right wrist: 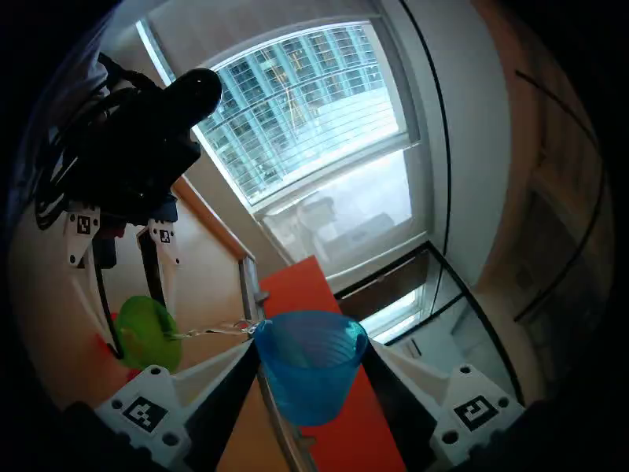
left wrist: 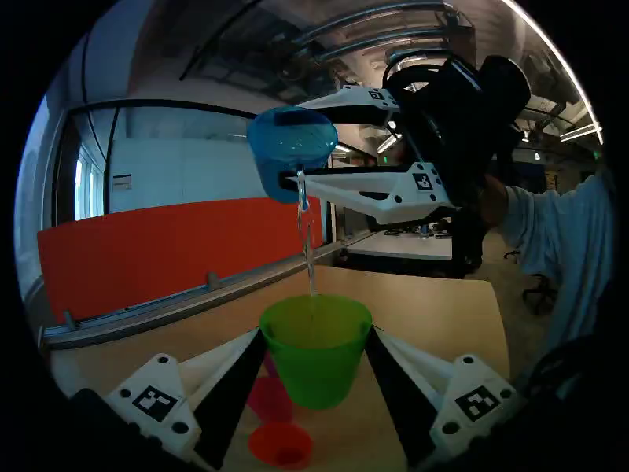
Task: Pour water
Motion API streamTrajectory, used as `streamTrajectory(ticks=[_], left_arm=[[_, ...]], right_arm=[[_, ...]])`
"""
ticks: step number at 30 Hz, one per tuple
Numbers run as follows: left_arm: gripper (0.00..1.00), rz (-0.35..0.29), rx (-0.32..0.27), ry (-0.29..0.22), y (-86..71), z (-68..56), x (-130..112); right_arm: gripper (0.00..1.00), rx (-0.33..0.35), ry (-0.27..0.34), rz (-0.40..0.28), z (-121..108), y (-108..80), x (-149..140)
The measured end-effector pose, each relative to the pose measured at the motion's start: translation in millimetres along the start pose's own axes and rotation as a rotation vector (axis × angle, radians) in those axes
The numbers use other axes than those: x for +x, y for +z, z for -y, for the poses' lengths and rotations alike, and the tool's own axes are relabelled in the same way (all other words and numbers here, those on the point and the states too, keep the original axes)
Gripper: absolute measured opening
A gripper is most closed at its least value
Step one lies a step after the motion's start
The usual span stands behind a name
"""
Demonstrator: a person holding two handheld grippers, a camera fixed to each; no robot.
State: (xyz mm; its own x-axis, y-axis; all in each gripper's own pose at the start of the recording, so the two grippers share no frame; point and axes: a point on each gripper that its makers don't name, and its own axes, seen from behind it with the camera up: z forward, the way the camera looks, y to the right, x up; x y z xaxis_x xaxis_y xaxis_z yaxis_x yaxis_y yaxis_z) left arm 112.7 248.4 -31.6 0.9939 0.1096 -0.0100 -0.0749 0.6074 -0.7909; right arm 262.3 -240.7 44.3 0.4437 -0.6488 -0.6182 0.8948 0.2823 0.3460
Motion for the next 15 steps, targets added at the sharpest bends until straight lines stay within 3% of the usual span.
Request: streamTrajectory(ticks=[15], left_arm=[[0.87, -0.007, 0.002, -0.007, -0.1, -0.1, 1.7]], right_arm=[[0.91, -0.01, -0.078, 0.002, -7.8, 3.1, 2.9]])
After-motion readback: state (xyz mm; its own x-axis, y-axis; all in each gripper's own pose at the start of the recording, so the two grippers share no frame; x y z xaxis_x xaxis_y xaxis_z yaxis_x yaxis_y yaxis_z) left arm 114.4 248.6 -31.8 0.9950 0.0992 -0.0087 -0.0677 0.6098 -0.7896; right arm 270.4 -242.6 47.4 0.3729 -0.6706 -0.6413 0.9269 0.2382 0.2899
